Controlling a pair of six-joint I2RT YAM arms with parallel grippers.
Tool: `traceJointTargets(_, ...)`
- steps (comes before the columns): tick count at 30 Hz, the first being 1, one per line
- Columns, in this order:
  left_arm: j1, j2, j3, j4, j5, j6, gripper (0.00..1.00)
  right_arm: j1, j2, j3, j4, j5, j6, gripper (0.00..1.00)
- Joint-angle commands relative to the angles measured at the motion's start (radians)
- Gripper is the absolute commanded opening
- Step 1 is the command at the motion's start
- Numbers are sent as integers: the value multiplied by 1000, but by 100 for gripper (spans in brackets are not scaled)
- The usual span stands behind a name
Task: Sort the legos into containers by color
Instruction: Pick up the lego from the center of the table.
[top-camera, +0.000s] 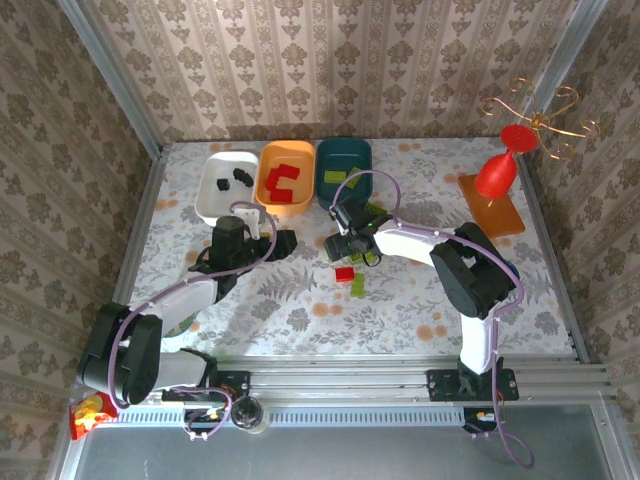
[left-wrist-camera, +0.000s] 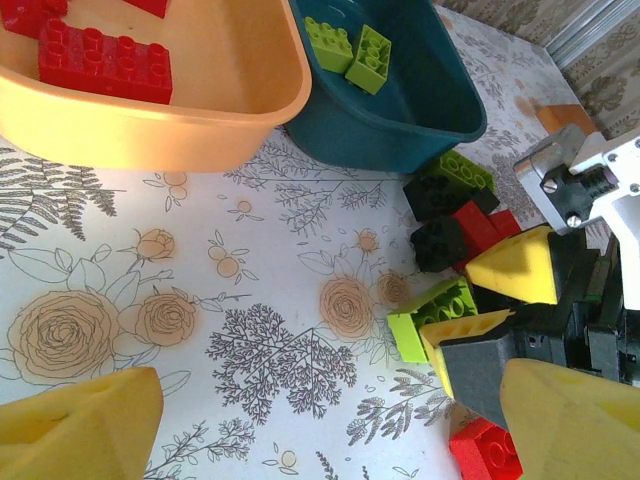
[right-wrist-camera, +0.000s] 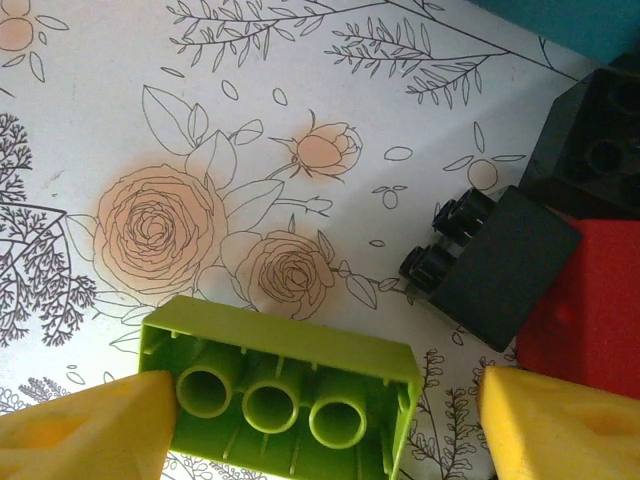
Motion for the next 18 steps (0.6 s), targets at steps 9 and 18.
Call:
traceJointTargets(9, 10, 2, 1, 18, 21, -18, 89, 12, 41, 18, 24, -33, 73, 85)
traceJointTargets(18, 11, 0, 0, 18, 21, -18, 89, 15, -3, -17, 63, -46, 96, 84)
